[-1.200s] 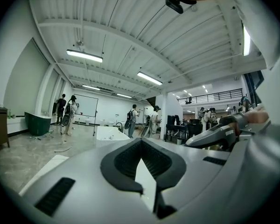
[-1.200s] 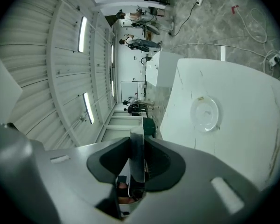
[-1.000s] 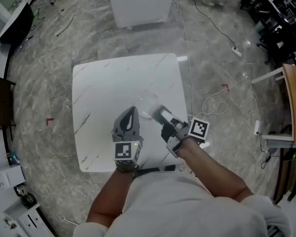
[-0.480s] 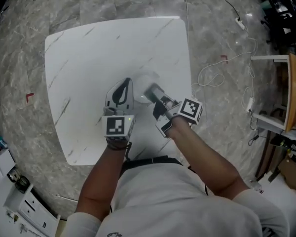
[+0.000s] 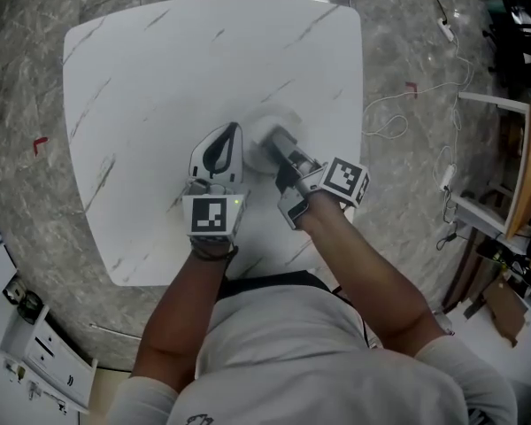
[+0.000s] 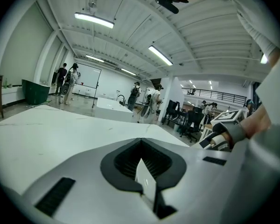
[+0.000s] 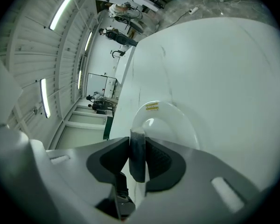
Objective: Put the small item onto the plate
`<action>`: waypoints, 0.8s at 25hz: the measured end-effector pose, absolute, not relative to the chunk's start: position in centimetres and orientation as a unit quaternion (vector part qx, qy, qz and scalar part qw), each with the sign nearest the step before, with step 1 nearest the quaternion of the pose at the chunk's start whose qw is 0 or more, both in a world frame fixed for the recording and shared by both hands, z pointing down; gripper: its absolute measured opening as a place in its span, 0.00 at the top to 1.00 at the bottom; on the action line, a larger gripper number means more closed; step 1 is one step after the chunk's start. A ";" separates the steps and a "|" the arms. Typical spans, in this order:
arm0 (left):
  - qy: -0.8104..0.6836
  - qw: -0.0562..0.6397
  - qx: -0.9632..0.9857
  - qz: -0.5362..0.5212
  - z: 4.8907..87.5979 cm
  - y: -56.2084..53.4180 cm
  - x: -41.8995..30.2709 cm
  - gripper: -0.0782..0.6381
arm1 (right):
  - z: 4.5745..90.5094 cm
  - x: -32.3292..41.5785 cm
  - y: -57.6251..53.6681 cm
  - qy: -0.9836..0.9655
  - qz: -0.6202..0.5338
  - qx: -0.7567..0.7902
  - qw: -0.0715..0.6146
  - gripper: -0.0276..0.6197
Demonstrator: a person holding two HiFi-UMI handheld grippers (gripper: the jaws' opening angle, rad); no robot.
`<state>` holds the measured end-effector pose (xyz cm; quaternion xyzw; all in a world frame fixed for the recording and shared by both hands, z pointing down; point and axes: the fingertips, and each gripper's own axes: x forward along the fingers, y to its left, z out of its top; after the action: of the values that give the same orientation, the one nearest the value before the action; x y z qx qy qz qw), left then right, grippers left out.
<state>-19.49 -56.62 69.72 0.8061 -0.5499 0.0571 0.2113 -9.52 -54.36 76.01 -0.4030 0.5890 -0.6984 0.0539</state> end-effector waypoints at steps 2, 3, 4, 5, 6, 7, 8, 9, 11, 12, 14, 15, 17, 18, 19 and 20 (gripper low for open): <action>-0.551 0.216 0.805 0.054 69.9 -56.6 -19.6 0.88 | 76.1 -9.6 -54.5 0.592 -0.693 -0.408 0.041 0.80; -0.551 0.218 0.804 0.053 70.0 -56.5 -19.7 0.88 | 76.3 -9.7 -54.5 0.591 -0.694 -0.409 0.038 0.80; -0.550 0.218 0.805 0.052 70.0 -56.5 -19.7 0.88 | 76.5 -9.8 -54.5 0.588 -0.696 -0.411 0.035 0.78; -0.549 0.218 0.805 0.050 69.9 -56.5 -19.7 0.88 | 76.6 -9.7 -54.5 0.582 -0.698 -0.417 0.032 0.74; -0.548 0.220 0.806 0.047 69.8 -56.5 -19.6 0.88 | 76.7 -9.5 -54.5 0.576 -0.698 -0.425 0.028 0.73; -0.548 0.222 0.805 0.043 69.6 -56.4 -19.5 0.88 | 76.7 -9.3 -54.5 0.572 -0.697 -0.433 0.024 0.72; -0.548 0.224 0.805 0.038 69.4 -56.4 -19.4 0.88 | 76.6 -9.0 -54.6 0.570 -0.694 -0.439 0.018 0.65; -0.548 0.225 0.805 0.035 69.2 -56.3 -19.3 0.88 | 76.4 -8.9 -54.6 0.570 -0.692 -0.443 0.010 0.61; -0.549 0.225 0.804 0.030 68.7 -56.1 -19.3 0.88 | 76.0 -8.9 -54.6 0.575 -0.686 -0.446 -0.011 0.55; -0.549 0.225 0.804 0.028 68.4 -55.9 -19.3 0.88 | 75.7 -8.8 -54.5 0.578 -0.683 -0.446 -0.021 0.53; -0.551 0.224 0.804 0.023 67.6 -55.6 -19.2 0.88 | 75.0 -8.5 -54.3 0.583 -0.677 -0.448 -0.034 0.50; -0.552 0.222 0.804 0.022 67.2 -55.4 -19.1 0.88 | 74.6 -8.2 -54.1 0.586 -0.674 -0.448 -0.037 0.50; -0.554 0.217 0.804 0.023 66.5 -55.0 -19.0 0.88 | 73.6 -7.8 -53.7 0.598 -0.665 -0.447 -0.038 0.50; -0.556 0.215 0.803 0.026 66.2 -54.8 -19.0 0.88 | 72.9 -7.6 -53.6 0.607 -0.658 -0.444 -0.038 0.50; -0.558 0.213 0.801 0.029 65.9 -54.5 -19.1 0.88 | 72.2 -7.6 -53.4 0.618 -0.650 -0.441 -0.036 0.50; -0.562 0.210 0.800 0.030 65.5 -54.3 -19.2 0.88 | 71.4 -7.6 -53.2 0.630 -0.640 -0.437 -0.035 0.50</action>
<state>-19.17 -54.27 65.51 0.7997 -0.5616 0.0296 0.2104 -7.59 -53.20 71.37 -0.4372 0.6304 -0.6405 -0.0348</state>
